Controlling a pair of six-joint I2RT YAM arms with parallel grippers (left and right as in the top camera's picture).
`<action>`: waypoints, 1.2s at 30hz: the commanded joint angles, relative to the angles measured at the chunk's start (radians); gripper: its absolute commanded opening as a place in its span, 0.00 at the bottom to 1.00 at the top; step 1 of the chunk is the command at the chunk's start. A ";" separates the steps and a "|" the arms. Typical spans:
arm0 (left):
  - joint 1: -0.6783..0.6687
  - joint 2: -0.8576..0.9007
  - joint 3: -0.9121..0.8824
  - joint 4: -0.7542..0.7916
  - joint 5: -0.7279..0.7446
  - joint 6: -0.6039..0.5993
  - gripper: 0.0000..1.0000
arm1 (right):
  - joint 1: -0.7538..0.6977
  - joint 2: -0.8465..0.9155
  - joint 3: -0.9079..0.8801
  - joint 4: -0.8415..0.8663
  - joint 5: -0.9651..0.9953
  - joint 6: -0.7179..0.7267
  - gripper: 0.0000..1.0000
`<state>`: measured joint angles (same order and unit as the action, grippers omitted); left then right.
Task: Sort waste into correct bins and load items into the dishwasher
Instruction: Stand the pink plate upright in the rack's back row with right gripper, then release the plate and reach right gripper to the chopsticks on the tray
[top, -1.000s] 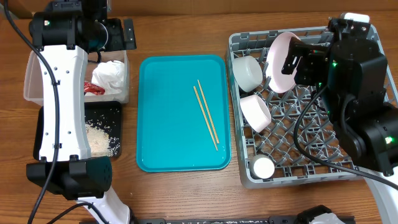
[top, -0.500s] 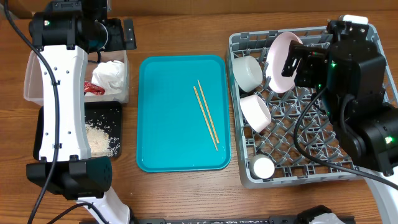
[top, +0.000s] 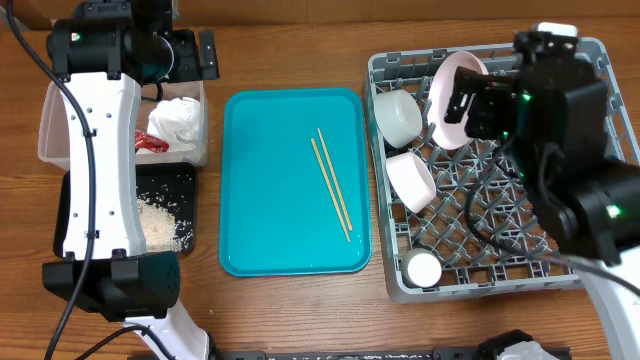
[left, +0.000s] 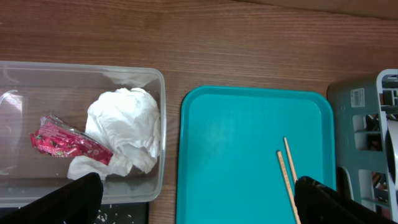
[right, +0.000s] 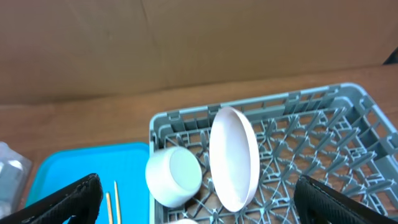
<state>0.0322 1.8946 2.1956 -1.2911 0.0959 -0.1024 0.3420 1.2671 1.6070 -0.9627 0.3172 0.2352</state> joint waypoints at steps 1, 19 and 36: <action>-0.005 -0.005 -0.003 0.001 -0.002 -0.010 1.00 | 0.003 0.045 -0.002 -0.002 -0.006 0.002 1.00; -0.005 -0.005 -0.003 0.001 -0.002 -0.010 1.00 | 0.071 0.222 -0.003 0.022 -0.283 0.058 1.00; -0.005 -0.005 -0.003 0.001 -0.002 -0.010 1.00 | 0.325 0.586 -0.003 -0.023 -0.240 -0.029 0.93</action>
<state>0.0322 1.8946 2.1956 -1.2911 0.0959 -0.1024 0.6373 1.8153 1.6032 -0.9882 0.0570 0.2470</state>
